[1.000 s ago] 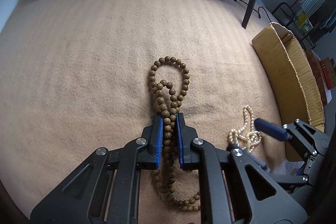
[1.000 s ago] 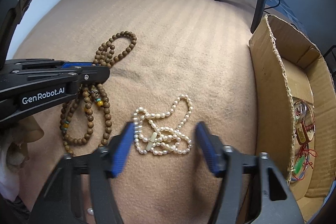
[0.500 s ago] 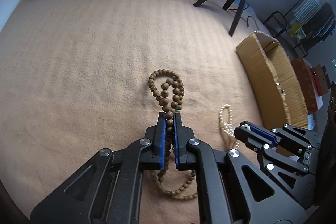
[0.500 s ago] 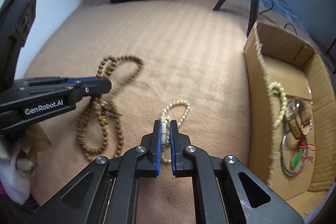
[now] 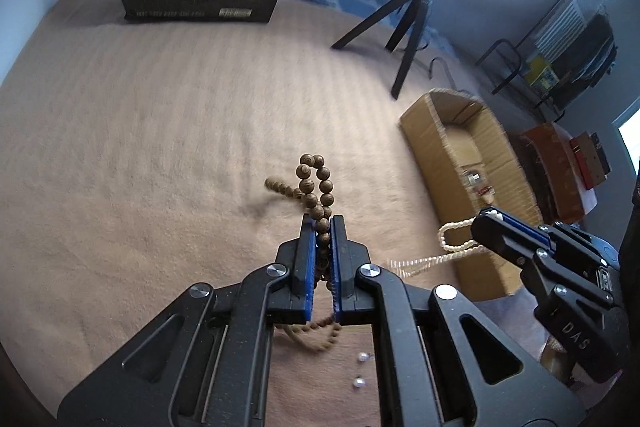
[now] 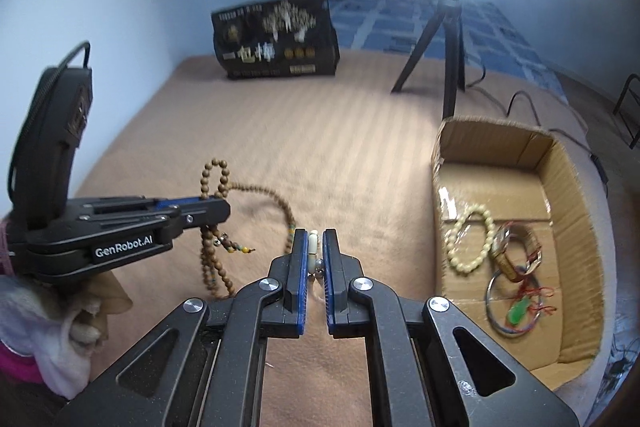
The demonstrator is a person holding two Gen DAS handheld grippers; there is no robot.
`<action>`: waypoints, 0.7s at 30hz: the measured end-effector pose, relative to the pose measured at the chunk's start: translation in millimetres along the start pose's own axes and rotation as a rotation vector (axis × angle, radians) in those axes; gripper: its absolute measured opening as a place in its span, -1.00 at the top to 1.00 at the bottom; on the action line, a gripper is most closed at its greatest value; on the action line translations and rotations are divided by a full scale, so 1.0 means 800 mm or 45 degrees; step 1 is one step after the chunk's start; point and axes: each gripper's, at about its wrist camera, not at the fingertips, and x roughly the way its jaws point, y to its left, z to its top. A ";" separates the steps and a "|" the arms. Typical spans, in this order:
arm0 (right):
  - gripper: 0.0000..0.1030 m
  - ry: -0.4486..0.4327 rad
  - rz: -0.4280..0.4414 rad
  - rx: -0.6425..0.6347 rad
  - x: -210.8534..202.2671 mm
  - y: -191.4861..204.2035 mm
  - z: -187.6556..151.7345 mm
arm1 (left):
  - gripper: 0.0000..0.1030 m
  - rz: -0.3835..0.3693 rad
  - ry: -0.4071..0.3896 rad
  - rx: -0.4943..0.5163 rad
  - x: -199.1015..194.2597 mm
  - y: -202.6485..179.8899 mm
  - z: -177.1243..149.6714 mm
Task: Organize jewelry
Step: 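Lift and carry the prayer beads with the left tool while the right tool carries the pearls to the box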
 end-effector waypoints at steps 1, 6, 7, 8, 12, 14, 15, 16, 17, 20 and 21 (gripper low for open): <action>0.89 -0.021 0.000 0.003 -0.008 -0.001 0.003 | 0.92 -0.005 -0.016 0.009 -0.007 -0.005 0.002; 0.89 -0.097 -0.005 0.031 -0.037 -0.012 0.012 | 0.92 -0.038 -0.081 0.051 -0.033 -0.028 0.008; 0.89 -0.113 -0.009 0.041 -0.045 -0.017 0.012 | 0.92 -0.047 -0.090 0.056 -0.037 -0.032 0.009; 0.89 -0.124 -0.014 0.046 -0.050 -0.020 0.013 | 0.92 -0.058 -0.101 0.061 -0.042 -0.037 0.010; 0.89 -0.164 -0.041 0.066 -0.068 -0.035 0.013 | 0.92 -0.099 -0.141 0.087 -0.061 -0.059 0.014; 0.89 -0.188 -0.056 0.084 -0.079 -0.045 0.014 | 0.92 -0.120 -0.161 0.101 -0.069 -0.071 0.017; 0.89 -0.199 -0.063 0.094 -0.084 -0.050 0.014 | 0.92 -0.132 -0.171 0.110 -0.073 -0.078 0.018; 0.89 -0.206 -0.069 0.101 -0.088 -0.053 0.014 | 0.92 -0.143 -0.179 0.116 -0.076 -0.084 0.019; 0.89 -0.216 -0.078 0.112 -0.093 -0.060 0.014 | 0.92 -0.153 -0.189 0.124 -0.080 -0.090 0.021; 0.89 -0.244 -0.106 0.150 -0.109 -0.079 0.013 | 0.92 -0.190 -0.213 0.147 -0.090 -0.110 0.026; 0.89 -0.254 -0.117 0.163 -0.114 -0.086 0.013 | 0.92 -0.203 -0.223 0.155 -0.094 -0.118 0.027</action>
